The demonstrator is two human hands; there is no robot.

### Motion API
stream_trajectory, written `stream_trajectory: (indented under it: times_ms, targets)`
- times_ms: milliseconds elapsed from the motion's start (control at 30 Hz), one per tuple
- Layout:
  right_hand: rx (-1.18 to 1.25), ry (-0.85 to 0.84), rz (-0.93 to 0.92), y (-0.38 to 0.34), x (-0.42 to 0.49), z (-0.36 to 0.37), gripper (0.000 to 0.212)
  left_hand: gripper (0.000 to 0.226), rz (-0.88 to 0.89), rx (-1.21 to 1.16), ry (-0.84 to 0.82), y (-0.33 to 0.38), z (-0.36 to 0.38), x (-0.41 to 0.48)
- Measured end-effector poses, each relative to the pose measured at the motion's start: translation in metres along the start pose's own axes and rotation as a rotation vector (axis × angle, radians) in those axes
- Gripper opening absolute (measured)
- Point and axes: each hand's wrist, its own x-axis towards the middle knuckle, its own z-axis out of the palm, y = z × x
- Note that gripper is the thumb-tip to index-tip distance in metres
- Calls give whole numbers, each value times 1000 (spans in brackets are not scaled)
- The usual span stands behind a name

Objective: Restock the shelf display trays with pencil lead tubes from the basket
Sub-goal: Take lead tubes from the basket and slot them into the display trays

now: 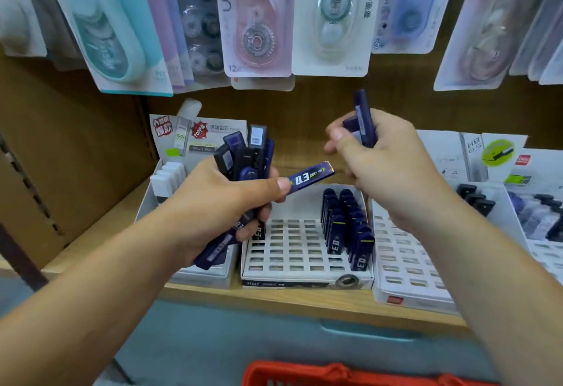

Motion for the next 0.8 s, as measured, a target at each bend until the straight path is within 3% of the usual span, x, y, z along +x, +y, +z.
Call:
stream_trajectory:
  times_ms: [167,300,367,500,667,800]
  targets:
    - [-44,-272,6,-3,-5,-17,16,15,-1,-21,-16,0,8,3]
    - [42,-373,122,1,-8,-32,17,13,10,-134,43,2,16,10]
    - [171,-373,177,3,-7,-39,11,14,23,-161,54,1,20,12]
    - [350,-251,244,12,-7,-44,20,16,7,-89,12,-2,28,13]
    - [289,-174,248,18,-8,-47,11,14,-38,-62,-4,-3,36,15]
    - [188,-327,310,18,-9,-57,6,14,-7,-132,64,0,33,18]
